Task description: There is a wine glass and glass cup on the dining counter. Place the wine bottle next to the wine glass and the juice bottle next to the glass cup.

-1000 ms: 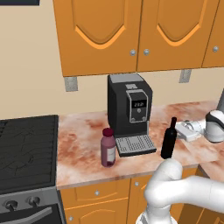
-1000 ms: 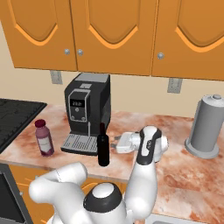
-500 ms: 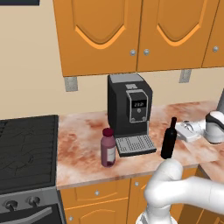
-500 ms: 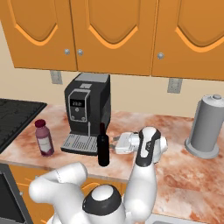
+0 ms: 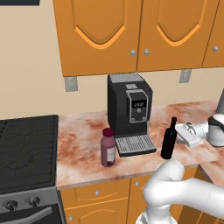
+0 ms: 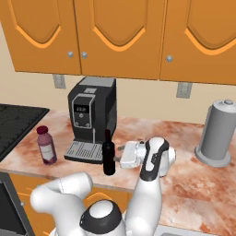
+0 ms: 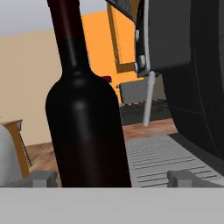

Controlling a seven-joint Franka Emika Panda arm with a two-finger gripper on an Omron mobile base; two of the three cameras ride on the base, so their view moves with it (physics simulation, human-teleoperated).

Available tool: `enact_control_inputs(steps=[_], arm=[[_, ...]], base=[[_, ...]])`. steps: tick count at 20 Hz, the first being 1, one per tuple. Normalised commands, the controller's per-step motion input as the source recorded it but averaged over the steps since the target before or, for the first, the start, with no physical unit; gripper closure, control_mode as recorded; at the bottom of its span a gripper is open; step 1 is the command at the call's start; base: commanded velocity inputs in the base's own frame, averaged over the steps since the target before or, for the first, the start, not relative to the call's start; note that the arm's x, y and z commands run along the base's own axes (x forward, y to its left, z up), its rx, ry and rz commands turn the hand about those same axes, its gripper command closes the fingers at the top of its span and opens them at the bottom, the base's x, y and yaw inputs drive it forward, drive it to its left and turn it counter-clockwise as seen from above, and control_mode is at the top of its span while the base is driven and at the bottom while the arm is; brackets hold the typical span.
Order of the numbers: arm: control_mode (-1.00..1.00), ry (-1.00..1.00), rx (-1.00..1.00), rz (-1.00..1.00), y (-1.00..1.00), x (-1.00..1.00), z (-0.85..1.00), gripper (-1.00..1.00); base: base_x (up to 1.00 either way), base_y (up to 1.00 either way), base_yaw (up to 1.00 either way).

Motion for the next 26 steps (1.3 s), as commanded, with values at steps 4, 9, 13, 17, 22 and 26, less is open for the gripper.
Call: enact_control_inputs(steps=[4, 9, 13, 17, 22, 26], arm=[[-1.00, -0.05, 0.00, 0.00, 0.20, 0.00, 0.03, -1.00], [-1.00, -0.01, 0.00, 0.00, 0.06, 0.00, 0.00, -1.00], [-1.00, 0.00, 0.00, 0.00, 0.00, 0.00, 0.00, -1.00], [-1.00, 0.00, 0.00, 0.00, 0.08, 0.00, 0.00, -1.00], [-1.00, 0.00, 0.00, 0.00, 0.24, 0.00, 0.00, -1.00], [-1.00, 0.00, 0.00, -0.01, 0.24, -0.01, 0.00, -1.00]], base=[[0.00, 0.00, 0.00], [0.00, 0.00, 0.00], [0.00, 0.00, 0.00], [0.00, 0.00, 0.00], [0.00, 0.00, 0.00], [0.00, 0.00, 0.00]])
